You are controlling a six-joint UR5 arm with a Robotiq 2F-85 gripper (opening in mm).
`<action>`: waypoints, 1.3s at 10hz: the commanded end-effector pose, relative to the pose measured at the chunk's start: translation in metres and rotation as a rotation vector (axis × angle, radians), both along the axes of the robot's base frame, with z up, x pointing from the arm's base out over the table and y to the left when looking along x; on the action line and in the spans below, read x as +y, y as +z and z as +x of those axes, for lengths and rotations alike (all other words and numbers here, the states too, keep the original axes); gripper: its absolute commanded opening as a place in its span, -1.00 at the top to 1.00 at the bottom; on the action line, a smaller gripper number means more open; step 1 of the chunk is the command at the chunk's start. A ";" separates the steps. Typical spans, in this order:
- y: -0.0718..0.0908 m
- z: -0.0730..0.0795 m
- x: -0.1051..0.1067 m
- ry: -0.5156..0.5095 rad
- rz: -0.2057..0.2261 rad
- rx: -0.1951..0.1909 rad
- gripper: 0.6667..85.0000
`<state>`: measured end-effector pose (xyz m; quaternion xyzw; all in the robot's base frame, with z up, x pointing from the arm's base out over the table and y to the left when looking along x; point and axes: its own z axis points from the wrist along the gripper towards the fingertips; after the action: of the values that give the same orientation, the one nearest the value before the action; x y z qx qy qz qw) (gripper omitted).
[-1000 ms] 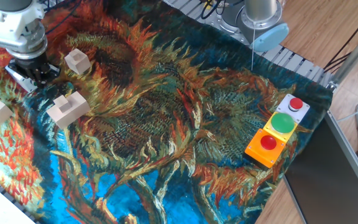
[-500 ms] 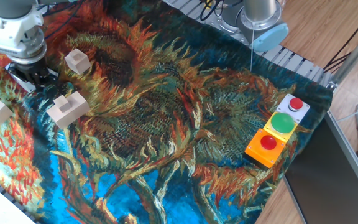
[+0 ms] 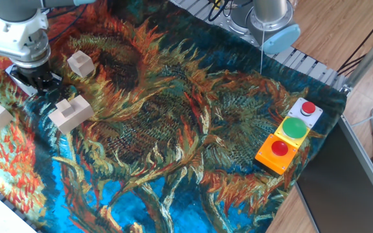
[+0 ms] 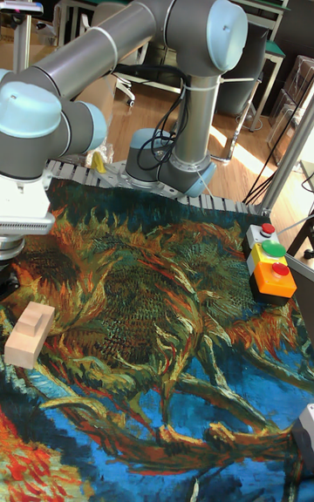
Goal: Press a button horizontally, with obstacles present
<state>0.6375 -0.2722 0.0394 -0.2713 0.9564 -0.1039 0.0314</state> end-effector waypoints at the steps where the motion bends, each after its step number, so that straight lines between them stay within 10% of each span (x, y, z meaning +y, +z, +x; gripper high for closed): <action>1: -0.001 -0.003 -0.010 -0.008 -0.022 -0.001 0.98; 13: -0.006 -0.012 -0.025 0.010 -0.048 -0.007 0.98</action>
<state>0.6246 -0.2971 0.0326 -0.2791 0.9513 -0.1281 0.0249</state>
